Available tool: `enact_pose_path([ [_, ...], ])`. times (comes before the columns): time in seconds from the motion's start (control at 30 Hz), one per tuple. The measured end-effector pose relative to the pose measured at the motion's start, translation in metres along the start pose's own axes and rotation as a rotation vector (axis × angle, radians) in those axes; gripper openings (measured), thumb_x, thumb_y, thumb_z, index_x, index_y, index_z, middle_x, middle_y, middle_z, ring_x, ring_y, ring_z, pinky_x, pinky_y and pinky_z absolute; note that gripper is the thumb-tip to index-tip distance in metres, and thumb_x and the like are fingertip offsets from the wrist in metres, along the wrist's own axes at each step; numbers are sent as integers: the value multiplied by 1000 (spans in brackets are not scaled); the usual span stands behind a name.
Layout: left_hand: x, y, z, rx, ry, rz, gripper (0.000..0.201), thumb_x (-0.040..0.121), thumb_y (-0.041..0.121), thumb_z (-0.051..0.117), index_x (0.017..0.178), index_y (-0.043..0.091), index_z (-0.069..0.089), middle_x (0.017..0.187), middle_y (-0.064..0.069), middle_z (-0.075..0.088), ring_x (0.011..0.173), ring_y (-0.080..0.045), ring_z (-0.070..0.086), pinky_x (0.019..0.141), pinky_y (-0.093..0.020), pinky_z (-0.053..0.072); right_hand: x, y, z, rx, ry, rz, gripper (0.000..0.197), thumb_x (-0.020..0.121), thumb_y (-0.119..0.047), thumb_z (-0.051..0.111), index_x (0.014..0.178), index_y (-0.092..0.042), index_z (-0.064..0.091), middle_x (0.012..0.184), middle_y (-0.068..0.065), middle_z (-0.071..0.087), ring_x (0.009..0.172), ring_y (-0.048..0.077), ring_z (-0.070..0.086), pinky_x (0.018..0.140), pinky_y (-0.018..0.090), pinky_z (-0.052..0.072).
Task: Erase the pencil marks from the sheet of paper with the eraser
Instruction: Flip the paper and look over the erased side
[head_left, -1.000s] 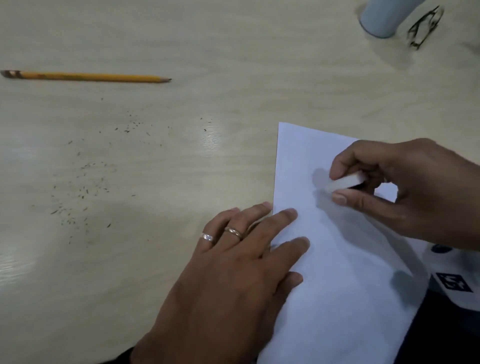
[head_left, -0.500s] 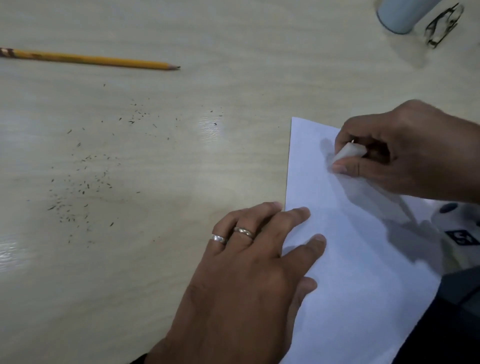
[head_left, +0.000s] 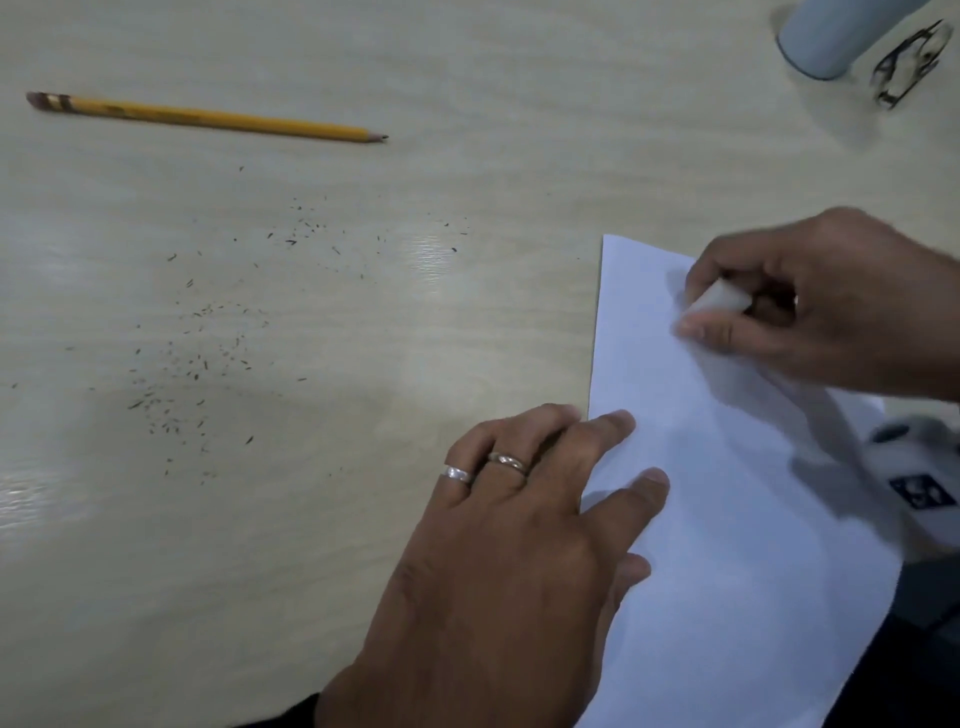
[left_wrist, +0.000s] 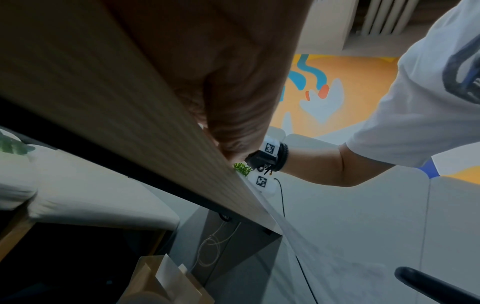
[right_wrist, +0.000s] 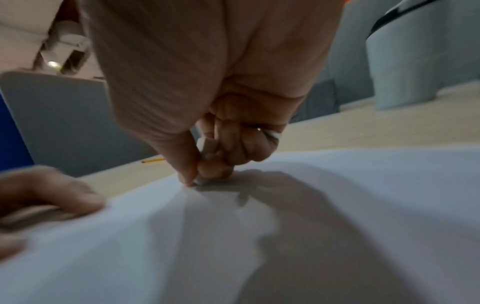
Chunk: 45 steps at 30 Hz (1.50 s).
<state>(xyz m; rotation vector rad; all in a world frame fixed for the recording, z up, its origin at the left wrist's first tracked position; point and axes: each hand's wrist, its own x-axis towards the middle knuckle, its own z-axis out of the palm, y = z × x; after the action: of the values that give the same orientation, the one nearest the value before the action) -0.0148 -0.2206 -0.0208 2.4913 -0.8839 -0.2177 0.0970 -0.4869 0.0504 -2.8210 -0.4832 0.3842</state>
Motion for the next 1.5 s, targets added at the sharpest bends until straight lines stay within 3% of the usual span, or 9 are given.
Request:
enact_pose_path([
  [0.2,2,-1,-1,-3,4,4,47,88,51,54,131,41,68,154,9,54,139,-18,48,111,-37,27,-10,-7,11,106,-31,-39,13,90,-40,78,87,-32,68,60,-9,57,51,14,46,51,22,40],
  [0.43,1,-2,0,12,19,9,46,92,50,53,135,41,65,157,11,50,139,-17,45,113,-36,24,-41,30,5,343,304,206,28,99,-59,65,92,-32,67,75,4,75,57,25,63,57,42,53],
  [0.57,1,3,-2,34,-7,-10,44,90,48,54,133,41,65,156,11,51,138,-18,45,113,-37,24,-94,39,33,297,444,319,41,105,-71,44,106,-32,57,121,-19,72,107,16,71,89,60,56],
  [0.67,5,16,-5,136,-71,-28,50,81,48,74,127,29,65,150,-3,57,132,-30,53,111,-46,31,-117,30,63,378,429,306,31,112,-55,42,108,-25,50,137,-44,54,147,1,48,111,26,43],
  [0.77,23,46,-24,244,-295,-85,93,87,70,67,152,8,45,165,-26,31,151,-47,32,123,-61,24,-121,23,82,413,456,294,28,113,-45,40,106,-19,45,137,-55,43,152,-12,30,100,6,36],
  [0.9,76,76,-24,286,-434,83,96,104,72,23,163,10,-21,167,-9,-39,155,-27,-36,127,-50,-17,-117,22,96,396,566,350,36,104,-59,35,122,-28,44,154,-37,43,136,-8,47,98,37,41],
  [1.1,118,52,-12,382,-575,123,105,94,86,27,164,27,-24,167,4,-38,154,-20,-37,127,-51,-18,-115,24,98,321,575,243,23,108,-52,36,110,-30,41,155,-10,45,143,-6,37,104,36,37],
  [1.3,88,21,-65,637,-538,-382,126,84,96,16,161,5,-24,168,-18,-33,156,-34,-30,124,-56,-21,-113,28,104,310,597,199,33,112,-39,40,118,-8,49,123,12,58,136,31,50,103,27,34],
  [1.5,105,68,-15,351,-628,156,106,94,87,21,161,21,-28,166,5,-40,152,-17,-39,127,-51,-18,-114,27,100,294,575,230,21,107,-48,37,104,-28,41,163,12,47,148,24,45,104,25,34],
])
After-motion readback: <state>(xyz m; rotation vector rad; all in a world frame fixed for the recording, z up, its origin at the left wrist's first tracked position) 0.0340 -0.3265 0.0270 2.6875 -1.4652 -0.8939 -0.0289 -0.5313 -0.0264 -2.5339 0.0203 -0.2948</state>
